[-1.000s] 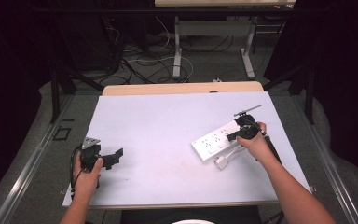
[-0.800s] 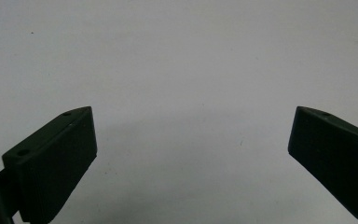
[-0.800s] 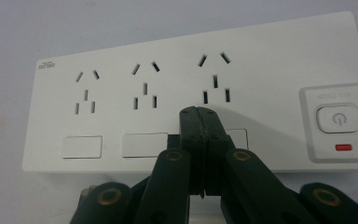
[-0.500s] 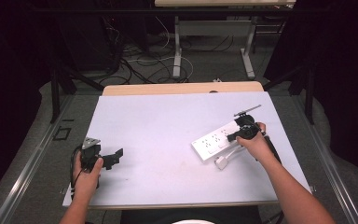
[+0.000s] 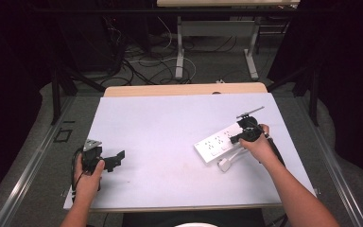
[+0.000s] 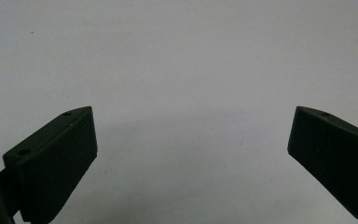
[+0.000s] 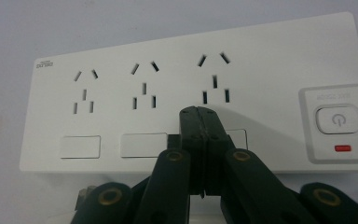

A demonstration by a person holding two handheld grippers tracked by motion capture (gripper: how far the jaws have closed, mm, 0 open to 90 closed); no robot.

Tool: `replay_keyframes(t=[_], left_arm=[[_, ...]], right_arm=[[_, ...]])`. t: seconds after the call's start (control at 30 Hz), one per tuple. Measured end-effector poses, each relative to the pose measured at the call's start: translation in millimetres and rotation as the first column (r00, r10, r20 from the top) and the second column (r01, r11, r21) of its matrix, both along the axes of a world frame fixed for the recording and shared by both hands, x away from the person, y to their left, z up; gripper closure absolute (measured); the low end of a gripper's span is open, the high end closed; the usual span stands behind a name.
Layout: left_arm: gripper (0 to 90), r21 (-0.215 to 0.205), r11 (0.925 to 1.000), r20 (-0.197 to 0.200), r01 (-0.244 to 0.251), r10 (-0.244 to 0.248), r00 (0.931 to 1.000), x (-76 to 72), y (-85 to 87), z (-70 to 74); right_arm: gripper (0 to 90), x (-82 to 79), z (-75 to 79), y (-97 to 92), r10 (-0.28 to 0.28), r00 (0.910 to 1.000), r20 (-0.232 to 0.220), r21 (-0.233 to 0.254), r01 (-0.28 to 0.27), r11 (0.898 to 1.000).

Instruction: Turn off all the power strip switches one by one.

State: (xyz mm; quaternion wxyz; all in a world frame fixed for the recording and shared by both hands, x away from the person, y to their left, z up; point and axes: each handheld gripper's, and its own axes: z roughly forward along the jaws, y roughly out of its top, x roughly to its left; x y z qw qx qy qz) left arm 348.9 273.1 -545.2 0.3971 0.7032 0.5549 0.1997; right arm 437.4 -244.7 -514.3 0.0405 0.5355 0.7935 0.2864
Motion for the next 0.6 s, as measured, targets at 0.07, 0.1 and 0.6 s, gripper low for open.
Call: replay_keyframes(t=[0.07,0.1,0.6], left_arm=[[1.2,0.0,1.0,0.0,0.0,0.0,1.0,0.0,0.0,0.0],[1.2,0.0,1.0,0.0,0.0,0.0,1.0,0.1,0.0,0.0],[1.2,-0.003,1.0,0.002,-0.003,0.003,1.0,0.0,0.0,-0.2]], right_arm=[[90.0,0.2,-0.5,0.1,0.002,1.0,0.005,0.0,-0.002,1.0],[90.0,0.3,-0.7,0.6,0.002,1.0,0.002,0.001,-0.002,1.0],[90.0,-0.3,-3.1,5.2,0.023,0.9997,0.012,-0.002,-0.023,1.0]])
